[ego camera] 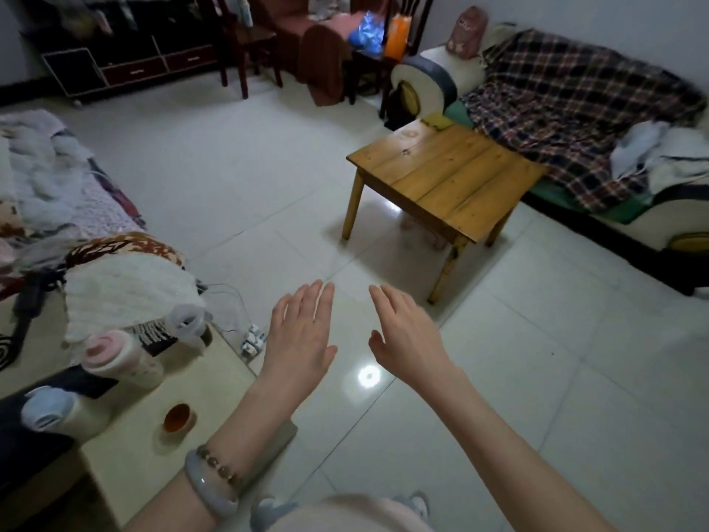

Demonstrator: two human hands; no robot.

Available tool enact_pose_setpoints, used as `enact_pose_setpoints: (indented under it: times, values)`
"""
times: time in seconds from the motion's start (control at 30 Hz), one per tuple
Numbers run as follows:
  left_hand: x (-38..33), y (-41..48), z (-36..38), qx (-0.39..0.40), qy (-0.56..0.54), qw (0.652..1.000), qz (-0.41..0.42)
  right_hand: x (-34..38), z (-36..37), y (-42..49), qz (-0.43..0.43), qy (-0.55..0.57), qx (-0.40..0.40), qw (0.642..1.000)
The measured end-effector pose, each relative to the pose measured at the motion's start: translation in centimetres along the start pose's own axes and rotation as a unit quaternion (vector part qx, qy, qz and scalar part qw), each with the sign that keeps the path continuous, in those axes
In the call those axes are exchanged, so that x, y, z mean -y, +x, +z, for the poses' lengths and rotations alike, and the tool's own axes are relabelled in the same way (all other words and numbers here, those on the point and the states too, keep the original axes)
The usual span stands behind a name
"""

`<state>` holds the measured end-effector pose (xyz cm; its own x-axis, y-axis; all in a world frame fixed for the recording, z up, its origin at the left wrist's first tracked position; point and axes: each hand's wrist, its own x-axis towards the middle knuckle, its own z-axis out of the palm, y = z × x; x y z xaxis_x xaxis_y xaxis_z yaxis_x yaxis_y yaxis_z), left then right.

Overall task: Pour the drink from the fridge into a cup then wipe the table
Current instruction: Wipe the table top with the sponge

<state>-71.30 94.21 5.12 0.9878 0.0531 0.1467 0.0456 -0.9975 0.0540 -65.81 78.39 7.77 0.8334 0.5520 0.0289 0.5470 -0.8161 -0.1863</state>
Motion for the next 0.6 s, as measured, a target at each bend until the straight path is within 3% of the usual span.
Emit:
enact_pose_setpoints:
  times: [0.37, 0.6]
  values:
    - [-20.5, 5.8, 1.3, -0.005, -0.027, 0.998, 0.062, -18.5, -4.1, -6.9, 0.048, -0.012, -0.035, 0.998]
    - [-28.1, 10.3, 2.0, 0.008, -0.021, 0.993, 0.112, -27.2, -5.4, -8.6, 0.1, -0.011, -0.065, 0.993]
